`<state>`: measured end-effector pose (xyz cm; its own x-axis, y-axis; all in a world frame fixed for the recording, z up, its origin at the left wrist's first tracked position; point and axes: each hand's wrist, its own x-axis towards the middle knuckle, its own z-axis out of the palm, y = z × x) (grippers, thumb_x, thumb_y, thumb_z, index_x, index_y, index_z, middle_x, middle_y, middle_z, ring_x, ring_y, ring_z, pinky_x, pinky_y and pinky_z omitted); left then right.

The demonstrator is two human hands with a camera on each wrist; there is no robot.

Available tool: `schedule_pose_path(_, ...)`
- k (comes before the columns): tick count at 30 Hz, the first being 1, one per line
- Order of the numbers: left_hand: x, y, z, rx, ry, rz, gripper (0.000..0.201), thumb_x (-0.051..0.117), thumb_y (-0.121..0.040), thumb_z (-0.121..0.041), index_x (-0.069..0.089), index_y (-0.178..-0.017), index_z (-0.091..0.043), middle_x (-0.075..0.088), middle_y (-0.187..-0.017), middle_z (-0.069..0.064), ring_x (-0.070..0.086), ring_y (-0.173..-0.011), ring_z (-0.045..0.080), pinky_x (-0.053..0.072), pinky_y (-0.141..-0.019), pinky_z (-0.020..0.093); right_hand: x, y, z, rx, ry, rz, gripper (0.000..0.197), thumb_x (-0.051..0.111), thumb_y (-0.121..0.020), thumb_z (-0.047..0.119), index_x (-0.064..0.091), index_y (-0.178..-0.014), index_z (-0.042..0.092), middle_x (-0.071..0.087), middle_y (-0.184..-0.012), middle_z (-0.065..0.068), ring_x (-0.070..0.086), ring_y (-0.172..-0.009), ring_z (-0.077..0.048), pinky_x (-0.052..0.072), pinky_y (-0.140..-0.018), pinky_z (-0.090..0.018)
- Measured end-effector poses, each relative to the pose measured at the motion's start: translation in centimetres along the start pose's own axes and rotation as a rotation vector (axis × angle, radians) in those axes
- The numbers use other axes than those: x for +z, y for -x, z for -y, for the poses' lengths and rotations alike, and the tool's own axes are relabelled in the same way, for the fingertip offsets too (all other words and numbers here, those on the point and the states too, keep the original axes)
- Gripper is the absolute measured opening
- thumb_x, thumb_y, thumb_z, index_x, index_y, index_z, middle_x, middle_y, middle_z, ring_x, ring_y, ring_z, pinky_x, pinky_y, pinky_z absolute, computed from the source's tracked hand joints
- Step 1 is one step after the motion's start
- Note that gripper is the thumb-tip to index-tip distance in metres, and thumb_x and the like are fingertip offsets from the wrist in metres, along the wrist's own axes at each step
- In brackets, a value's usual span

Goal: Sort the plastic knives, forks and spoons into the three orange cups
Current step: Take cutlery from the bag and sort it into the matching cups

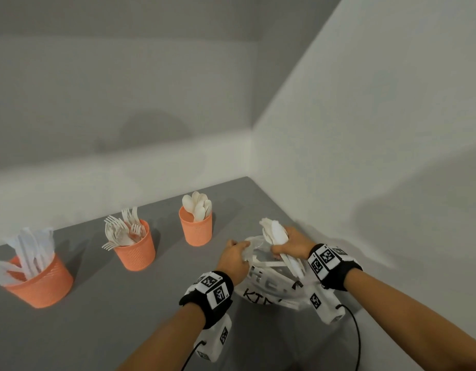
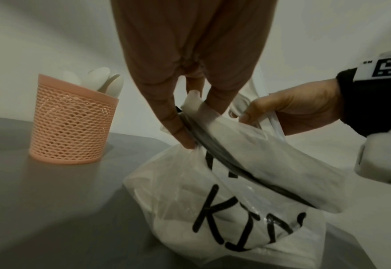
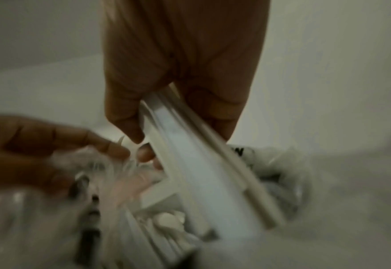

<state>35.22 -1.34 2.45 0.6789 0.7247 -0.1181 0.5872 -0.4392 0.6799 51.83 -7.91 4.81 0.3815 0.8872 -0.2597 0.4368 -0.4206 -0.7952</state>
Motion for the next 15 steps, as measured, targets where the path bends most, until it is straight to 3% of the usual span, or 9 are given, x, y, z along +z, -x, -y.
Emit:
schedule_pose_path(2, -0.1, -0.2, 0.0, 0.019, 0.002, -0.02, 0.047, 0.047, -0.085, 0.004, 0.049, -0.13, -0.008, 0.039, -0.128, 0.014, 0.049, -0.114, 0.026, 0.032, -0.096, 0.016, -0.3, 0.2, 0.3, 0.013, -0.031, 0.037, 0.029, 0.063, -0.075, -0.005, 0.051, -0.079, 0.021, 0.061, -0.056, 0.005, 0.059, -0.054, -0.013, 0.054, -0.061, -0.027)
schedule_pose_path(4, 0.0, -0.2, -0.1, 0.036, -0.024, -0.02, 0.045, 0.046, -0.084, 0.007, 0.054, -0.125, -0.009, 0.038, -0.126, 0.013, 0.048, -0.111, 0.026, 0.033, -0.095, 0.016, -0.7, 0.0, 0.1, 0.044, -0.148, -0.031, 0.021, 0.059, -0.08, -0.006, 0.051, -0.083, 0.014, 0.06, -0.05, 0.001, 0.057, -0.045, -0.012, 0.053, -0.053, -0.025)
schedule_pose_path(7, 0.1, 0.2, -0.2, 0.042, -0.114, 0.042, 0.044, 0.048, -0.083, 0.005, 0.054, -0.123, -0.012, 0.035, -0.13, 0.013, 0.048, -0.111, 0.028, 0.038, -0.1, 0.024, -1.3, -0.1, 0.2, 0.089, -0.236, -0.128, 0.016, 0.058, -0.082, -0.004, 0.051, -0.075, 0.009, 0.055, -0.057, -0.008, 0.052, -0.049, -0.018, 0.05, -0.057, -0.031)
schedule_pose_path(9, 0.2, 0.4, -0.3, 0.051, -0.273, 0.051, 0.046, 0.052, -0.084, -0.002, 0.051, -0.128, -0.017, 0.023, -0.142, 0.016, 0.041, -0.122, 0.031, 0.037, -0.104, 0.032, -1.3, -0.3, 0.3, 0.104, -0.21, -0.116, 0.019, 0.059, -0.081, -0.002, 0.051, -0.069, 0.009, 0.053, -0.058, -0.008, 0.05, -0.051, -0.018, 0.048, -0.058, -0.031)
schedule_pose_path(12, 0.4, 0.9, -1.3, 0.18, -0.627, -0.002, 0.054, 0.055, -0.085, -0.014, 0.04, -0.136, -0.026, -0.008, -0.156, 0.014, 0.005, -0.142, 0.038, 0.013, -0.114, 0.05, -1.0, -0.4, 0.5, 0.121, -0.219, -0.078, 0.016, 0.059, -0.081, -0.002, 0.053, -0.071, 0.008, 0.054, -0.06, -0.009, 0.051, -0.051, -0.017, 0.05, -0.058, -0.029)
schedule_pose_path(15, 1.6, 0.8, -2.2, 0.298, -0.769, 0.065, 0.058, 0.052, -0.087, -0.022, 0.033, -0.141, -0.031, -0.016, -0.156, 0.013, -0.017, -0.143, 0.037, -0.011, -0.11, 0.058, -0.4, -0.3, 0.7, 0.119, -0.209, -0.061, 0.017, 0.059, -0.083, -0.002, 0.053, -0.075, 0.012, 0.055, -0.063, -0.006, 0.054, -0.05, -0.011, 0.049, -0.051, -0.02)
